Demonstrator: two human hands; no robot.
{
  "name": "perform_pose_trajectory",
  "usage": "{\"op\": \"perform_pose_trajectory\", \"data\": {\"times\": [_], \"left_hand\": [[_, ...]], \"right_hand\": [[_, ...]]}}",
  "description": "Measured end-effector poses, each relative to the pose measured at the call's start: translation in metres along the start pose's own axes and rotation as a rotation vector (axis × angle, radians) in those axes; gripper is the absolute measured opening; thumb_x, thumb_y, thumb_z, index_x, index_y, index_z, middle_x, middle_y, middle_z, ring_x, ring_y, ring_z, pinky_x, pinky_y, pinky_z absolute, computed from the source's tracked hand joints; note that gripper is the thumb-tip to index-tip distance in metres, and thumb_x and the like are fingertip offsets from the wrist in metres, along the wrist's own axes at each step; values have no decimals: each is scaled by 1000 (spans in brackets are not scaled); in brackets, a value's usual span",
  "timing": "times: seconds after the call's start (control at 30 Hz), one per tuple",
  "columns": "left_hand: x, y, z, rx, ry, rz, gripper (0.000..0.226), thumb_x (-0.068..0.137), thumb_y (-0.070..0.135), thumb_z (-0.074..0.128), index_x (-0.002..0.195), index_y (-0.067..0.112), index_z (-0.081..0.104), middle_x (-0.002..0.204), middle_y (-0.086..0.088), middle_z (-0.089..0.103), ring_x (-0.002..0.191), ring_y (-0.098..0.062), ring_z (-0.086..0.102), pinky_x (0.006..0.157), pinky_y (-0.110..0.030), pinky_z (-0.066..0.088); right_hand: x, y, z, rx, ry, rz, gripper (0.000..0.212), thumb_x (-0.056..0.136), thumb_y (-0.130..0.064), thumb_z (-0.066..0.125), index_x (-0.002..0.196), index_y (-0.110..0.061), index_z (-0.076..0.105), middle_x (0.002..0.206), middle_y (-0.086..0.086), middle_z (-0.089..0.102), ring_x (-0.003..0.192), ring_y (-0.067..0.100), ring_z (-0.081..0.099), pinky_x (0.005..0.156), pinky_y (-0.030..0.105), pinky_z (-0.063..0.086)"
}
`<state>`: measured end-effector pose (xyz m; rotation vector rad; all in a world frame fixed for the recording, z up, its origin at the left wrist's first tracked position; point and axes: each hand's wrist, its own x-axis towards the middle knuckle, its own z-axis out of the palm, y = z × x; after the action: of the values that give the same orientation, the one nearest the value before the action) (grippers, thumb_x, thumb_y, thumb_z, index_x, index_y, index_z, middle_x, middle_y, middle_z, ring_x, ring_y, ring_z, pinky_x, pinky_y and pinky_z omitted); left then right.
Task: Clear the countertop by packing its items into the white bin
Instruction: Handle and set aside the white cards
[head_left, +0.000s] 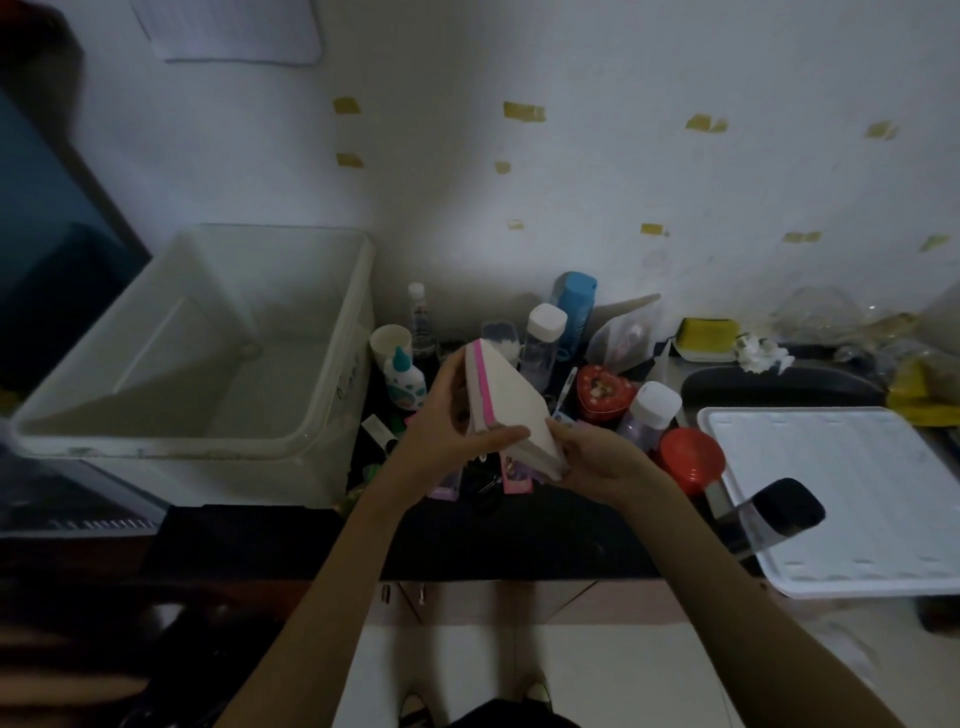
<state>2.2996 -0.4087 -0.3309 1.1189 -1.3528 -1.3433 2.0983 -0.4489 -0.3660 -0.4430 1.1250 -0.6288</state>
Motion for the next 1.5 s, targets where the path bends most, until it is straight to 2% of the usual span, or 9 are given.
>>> {"op": "perform_pose_trajectory", "data": {"times": [0.27, 0.4, 0.63, 0.73, 0.8, 0.93, 1.23, 1.37, 1.5], "left_hand": [[-9, -20, -17, -331, -94, -63, 81, 86, -13, 58, 149, 28, 29, 140, -4, 54, 129, -23, 52, 101, -39, 49], [-13, -38, -26, -423, -24, -132, 66, 88, -9, 57, 144, 21, 39, 136, -8, 57, 126, -26, 55, 96, -37, 53], [-10, -55, -35, -417, 274, -239, 37, 94, 10, 57, 131, 14, 54, 123, -13, 64, 103, -22, 67, 83, -38, 58], [-10, -49, -37, -459, 308, -237, 30, 96, 14, 56, 125, 16, 60, 104, -6, 70, 84, -16, 68, 60, -25, 55], [-11, -45, -35, -512, 311, -269, 26, 94, 15, 59, 121, 16, 62, 104, -6, 73, 90, -18, 71, 67, -28, 58], [-11, -44, -27, -476, 256, -320, 41, 88, 26, 68, 126, 13, 60, 121, -15, 67, 109, -29, 65, 87, -42, 55], [-11, -39, -7, -664, 144, -401, 82, 86, 77, 22, 133, 18, 55, 124, -15, 65, 108, -30, 64, 71, -38, 56], [-16, -36, -2, -479, 157, -311, 46, 89, 37, 58, 126, 10, 59, 101, -7, 72, 92, -19, 70, 68, -30, 56], [-15, -40, -7, -501, 257, -278, 30, 91, 24, 63, 118, 11, 64, 109, -13, 70, 101, -28, 66, 87, -44, 54]], "right_hand": [[-1, -12, 0, 1, 172, -195, 32, 99, -16, 52, 128, -2, 51, 125, 15, 57, 117, 32, 54, 94, 50, 50], [-16, -32, -9, -235, 271, -467, 19, 97, -29, 56, 115, -24, 59, 123, 9, 57, 108, 26, 59, 91, 50, 54], [-59, -83, 3, -572, 83, -786, 27, 94, -34, 62, 119, -29, 69, 110, -2, 70, 101, 20, 66, 77, 36, 58], [-64, -90, 14, -613, 17, -782, 25, 91, -30, 66, 115, -24, 71, 108, -2, 72, 95, 12, 68, 76, 26, 53], [-65, -88, 23, -639, -39, -746, 24, 90, -28, 67, 113, -23, 70, 105, -6, 72, 92, 10, 70, 73, 22, 54], [-61, -76, 45, -858, -73, -686, 22, 86, -39, 70, 106, -31, 68, 105, -10, 65, 90, 7, 66, 69, 20, 56], [-23, -52, 67, -1300, 31, -787, 38, 77, -49, 76, 102, -27, 58, 103, -5, 62, 92, 10, 61, 80, 32, 56], [-18, -47, 68, -1269, 35, -910, 36, 76, -45, 78, 99, -25, 59, 101, -8, 61, 87, 3, 58, 73, 21, 52], [-10, -45, 55, -1154, 234, -970, 46, 76, -51, 76, 110, -25, 57, 110, -6, 54, 94, 7, 54, 78, 18, 46]]}}
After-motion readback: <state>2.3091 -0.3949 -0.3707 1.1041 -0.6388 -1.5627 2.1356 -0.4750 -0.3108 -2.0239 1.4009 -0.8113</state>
